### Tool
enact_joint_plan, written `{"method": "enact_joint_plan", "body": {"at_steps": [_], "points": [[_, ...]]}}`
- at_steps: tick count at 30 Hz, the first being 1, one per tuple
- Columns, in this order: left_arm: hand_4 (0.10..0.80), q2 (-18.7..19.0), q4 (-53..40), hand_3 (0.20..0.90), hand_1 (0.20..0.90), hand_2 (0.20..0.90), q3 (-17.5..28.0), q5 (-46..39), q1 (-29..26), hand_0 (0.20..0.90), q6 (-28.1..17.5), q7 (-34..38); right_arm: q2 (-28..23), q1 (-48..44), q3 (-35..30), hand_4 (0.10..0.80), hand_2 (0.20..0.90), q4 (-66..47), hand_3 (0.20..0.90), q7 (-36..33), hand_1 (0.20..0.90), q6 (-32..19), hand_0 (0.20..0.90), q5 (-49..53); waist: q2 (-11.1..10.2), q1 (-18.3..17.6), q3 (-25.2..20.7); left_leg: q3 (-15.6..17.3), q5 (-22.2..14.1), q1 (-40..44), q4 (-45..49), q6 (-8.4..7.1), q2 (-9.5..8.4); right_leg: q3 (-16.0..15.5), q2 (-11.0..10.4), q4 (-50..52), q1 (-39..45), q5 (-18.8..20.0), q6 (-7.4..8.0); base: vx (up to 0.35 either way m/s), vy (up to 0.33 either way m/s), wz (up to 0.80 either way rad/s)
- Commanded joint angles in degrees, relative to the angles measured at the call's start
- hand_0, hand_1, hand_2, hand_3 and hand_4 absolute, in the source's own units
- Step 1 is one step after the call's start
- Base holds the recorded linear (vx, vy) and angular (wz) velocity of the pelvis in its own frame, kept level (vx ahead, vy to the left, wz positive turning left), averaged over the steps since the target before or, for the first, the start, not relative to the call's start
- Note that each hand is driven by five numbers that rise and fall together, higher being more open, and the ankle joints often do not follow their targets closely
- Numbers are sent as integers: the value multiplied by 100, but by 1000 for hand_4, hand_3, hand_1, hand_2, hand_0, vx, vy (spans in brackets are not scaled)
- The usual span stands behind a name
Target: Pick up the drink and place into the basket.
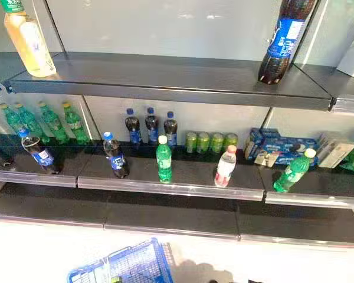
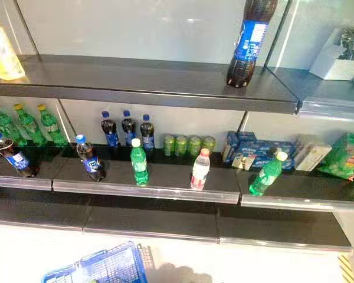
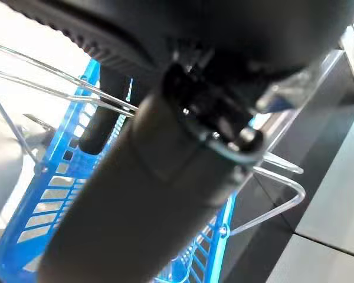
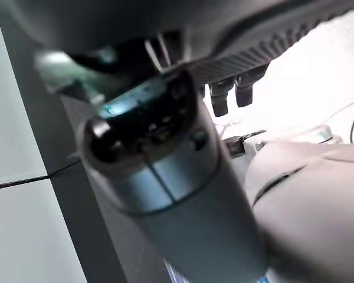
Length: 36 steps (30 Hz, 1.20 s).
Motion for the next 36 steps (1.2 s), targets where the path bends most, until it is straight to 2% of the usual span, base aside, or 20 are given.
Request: {"method": "enact_joint_plan", "body": {"at_steps": [1, 9, 24, 31, 36], "points": [[100, -147, -5, 200, 300, 300, 120, -193, -351, 300, -238, -122, 102, -73, 186, 800, 900, 465, 900, -42, 900, 149, 900, -143, -29, -75, 171, 30, 203, -296, 15, 214, -99, 18, -108, 31, 470, -403, 219, 0, 0, 0], [100, -177, 64, 200, 300, 300, 220, -116, -293, 300, -468, -178, 129, -23, 163, 800, 900, 532, 900, -11, 900, 93, 900, -138, -83, -32, 153, 5, 169, -279, 15, 211, -77, 30, -105, 31, 492, -424, 231, 0, 0, 0], [100, -181, 88, 200, 300, 300, 240, -137, -319, 300, -406, -154, 141, -8, 82, 800, 900, 589, 900, -332, 900, 154, 900, 20, -94, -44, 129, 26, 141, -232, 15, 224, -80, 68, -99, 31, 527, -423, 243, 0, 0, 0], [100, -139, 54, 200, 300, 300, 247, -111, -353, 300, -356, -148, 56, -62, 139, 800, 900, 419, 900, -565, 900, -499, 900, -138, -110, -46, 161, 34, 146, -218, 15, 216, -71, 74, -107, 31, 532, -403, 255, 0, 0, 0], [100, -90, -58, 200, 300, 300, 244, -66, -303, 300, -301, -164, -125, -227, 136, 800, 900, -265, 900, -756, 900, -1365, 900, 198, -144, -23, 170, 35, 157, -215, 15, 220, -59, 55, -118, 31, 532, -391, 254, 0, 0, 0]]}}
